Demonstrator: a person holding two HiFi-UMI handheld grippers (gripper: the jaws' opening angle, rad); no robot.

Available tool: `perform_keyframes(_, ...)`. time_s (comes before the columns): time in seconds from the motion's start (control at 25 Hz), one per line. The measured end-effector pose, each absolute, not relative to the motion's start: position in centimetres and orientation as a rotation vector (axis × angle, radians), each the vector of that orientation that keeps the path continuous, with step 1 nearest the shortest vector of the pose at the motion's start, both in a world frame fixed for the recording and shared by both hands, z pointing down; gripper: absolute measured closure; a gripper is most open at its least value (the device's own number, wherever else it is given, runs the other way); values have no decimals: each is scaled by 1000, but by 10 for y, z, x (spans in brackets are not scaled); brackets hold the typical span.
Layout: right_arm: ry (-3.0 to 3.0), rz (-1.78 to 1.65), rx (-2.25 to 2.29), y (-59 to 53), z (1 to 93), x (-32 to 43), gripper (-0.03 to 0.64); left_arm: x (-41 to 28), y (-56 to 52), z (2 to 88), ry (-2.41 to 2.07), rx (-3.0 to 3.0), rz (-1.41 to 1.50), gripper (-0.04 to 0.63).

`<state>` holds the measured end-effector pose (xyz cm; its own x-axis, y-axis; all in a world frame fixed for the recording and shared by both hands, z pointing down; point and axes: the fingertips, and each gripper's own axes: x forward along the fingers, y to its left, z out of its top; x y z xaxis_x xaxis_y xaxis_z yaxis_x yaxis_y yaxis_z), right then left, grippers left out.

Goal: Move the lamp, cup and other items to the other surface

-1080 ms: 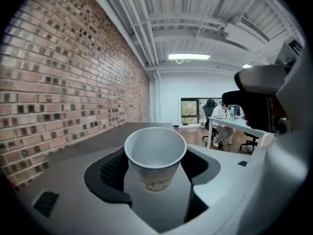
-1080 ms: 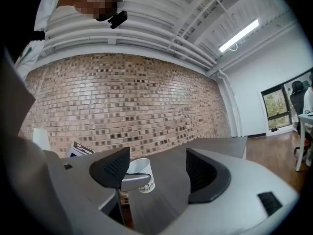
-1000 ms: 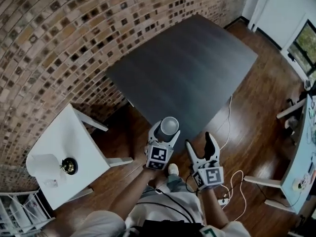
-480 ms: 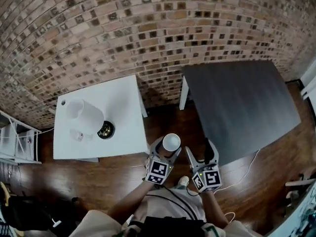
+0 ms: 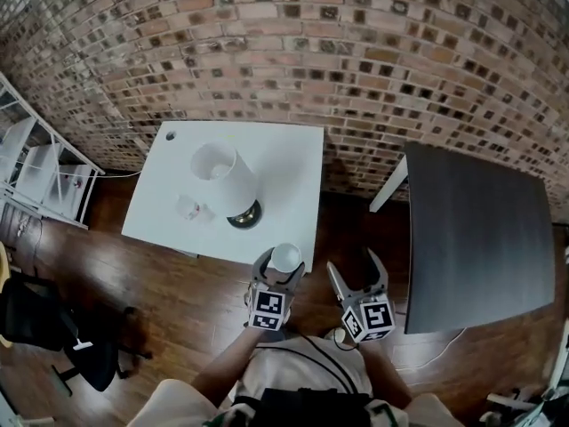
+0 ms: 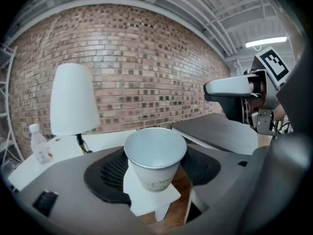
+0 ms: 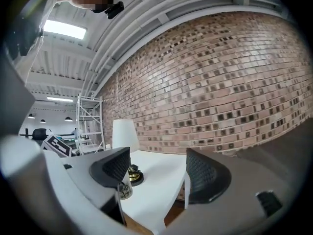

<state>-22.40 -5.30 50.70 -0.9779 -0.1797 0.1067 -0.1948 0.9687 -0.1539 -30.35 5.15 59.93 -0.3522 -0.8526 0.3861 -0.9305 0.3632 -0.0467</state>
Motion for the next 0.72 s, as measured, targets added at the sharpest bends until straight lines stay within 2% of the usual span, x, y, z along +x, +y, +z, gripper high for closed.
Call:
perform_keyframes(0.36, -2975, 237, 150, -28, 520, -284, 245, -387, 69, 675, -2290, 1437, 350, 272)
perform_keyframes(0.72, -2960, 170, 223, -36, 531, -283, 245, -432, 47, 736, -2256, 1433, 420, 267)
